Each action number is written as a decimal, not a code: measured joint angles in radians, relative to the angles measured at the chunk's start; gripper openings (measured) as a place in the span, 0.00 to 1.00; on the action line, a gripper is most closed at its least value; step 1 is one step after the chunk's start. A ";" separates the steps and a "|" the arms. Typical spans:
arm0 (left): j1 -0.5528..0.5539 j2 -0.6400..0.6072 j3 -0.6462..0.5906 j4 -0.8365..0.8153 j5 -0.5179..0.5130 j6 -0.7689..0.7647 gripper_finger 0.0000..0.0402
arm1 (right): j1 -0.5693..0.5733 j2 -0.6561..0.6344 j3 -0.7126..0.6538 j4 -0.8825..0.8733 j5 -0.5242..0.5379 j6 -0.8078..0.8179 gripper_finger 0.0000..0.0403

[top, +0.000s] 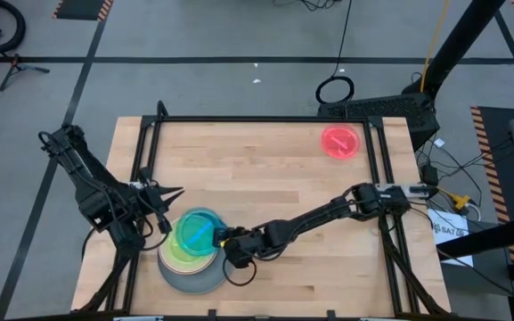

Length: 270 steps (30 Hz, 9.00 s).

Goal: Stack plastic plates
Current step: Stack the blue plate on top of the green plate, then stack the red plate on top of the blue plate, then return to Home Position

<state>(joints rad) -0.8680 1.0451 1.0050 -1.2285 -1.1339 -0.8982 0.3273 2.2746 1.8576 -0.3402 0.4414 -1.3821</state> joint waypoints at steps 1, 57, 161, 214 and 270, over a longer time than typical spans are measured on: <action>0.000 0.000 0.000 0.000 0.000 0.001 0.12 | 0.000 0.003 0.001 0.000 0.001 -0.015 0.00; 0.001 0.000 0.000 0.000 0.006 -0.039 0.12 | -0.053 0.002 0.001 0.141 -0.154 0.705 0.31; 0.001 0.002 0.000 0.002 -0.019 -0.002 0.12 | 0.052 -0.177 -0.005 -0.203 -0.164 0.630 0.00; 0.001 0.041 0.000 0.006 -0.018 -0.106 0.12 | -0.032 -0.086 -0.088 0.130 -0.278 0.851 0.09; 0.570 0.109 -0.076 0.868 1.089 1.244 0.12 | -0.228 -1.103 -1.313 0.878 -0.338 1.020 0.00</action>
<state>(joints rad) -0.2981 1.1539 0.9287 -0.3603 -0.0446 0.3462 0.0997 1.1717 0.5448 0.5379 0.1035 -0.3619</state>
